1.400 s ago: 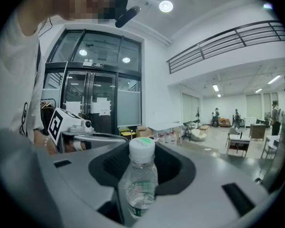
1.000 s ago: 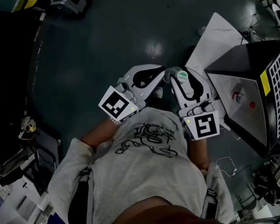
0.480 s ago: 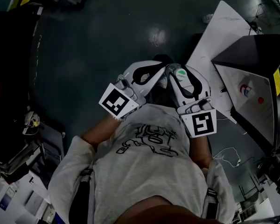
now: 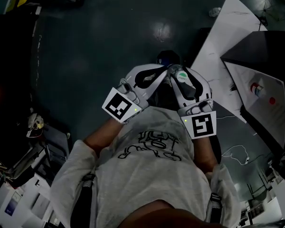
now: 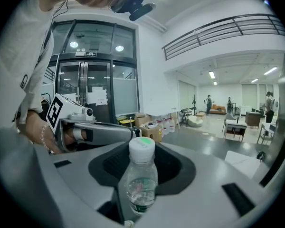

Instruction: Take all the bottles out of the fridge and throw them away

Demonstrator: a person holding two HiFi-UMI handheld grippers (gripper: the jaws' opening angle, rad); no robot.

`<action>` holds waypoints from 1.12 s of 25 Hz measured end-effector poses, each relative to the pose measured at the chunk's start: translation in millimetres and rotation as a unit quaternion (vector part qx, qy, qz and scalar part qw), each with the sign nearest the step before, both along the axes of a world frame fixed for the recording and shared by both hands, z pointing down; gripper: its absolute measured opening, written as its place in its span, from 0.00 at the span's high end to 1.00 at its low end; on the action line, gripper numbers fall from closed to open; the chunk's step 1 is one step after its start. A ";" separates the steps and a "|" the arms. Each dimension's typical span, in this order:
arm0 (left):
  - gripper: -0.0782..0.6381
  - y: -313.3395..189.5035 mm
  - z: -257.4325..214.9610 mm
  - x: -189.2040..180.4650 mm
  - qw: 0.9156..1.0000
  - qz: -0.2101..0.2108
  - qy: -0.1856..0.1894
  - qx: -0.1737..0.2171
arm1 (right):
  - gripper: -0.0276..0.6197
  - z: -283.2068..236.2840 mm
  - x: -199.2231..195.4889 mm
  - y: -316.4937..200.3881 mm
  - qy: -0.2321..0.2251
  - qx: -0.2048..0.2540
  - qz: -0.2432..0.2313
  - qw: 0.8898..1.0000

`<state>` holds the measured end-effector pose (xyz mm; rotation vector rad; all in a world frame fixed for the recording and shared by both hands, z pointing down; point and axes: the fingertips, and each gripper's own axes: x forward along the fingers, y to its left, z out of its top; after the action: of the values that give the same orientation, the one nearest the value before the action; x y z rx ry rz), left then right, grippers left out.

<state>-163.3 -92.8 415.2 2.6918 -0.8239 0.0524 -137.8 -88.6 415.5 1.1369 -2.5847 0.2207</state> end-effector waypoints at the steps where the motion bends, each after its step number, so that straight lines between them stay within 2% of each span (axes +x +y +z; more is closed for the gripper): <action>1: 0.88 0.7 3.8 -1.0 1.000 0.000 -0.002 -0.002 | 0.71 3.5 -0.8 0.5 -0.001 -0.002 0.001 1.000; 28: 0.88 29.6 106.2 -18.6 0.998 0.012 -0.037 -0.047 | 0.71 108.5 -18.6 29.8 0.015 -0.053 0.018 0.998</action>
<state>-181.8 -63.2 521.4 2.6250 -0.7902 0.1934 -156.4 -58.8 524.0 1.1401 -2.4957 0.3415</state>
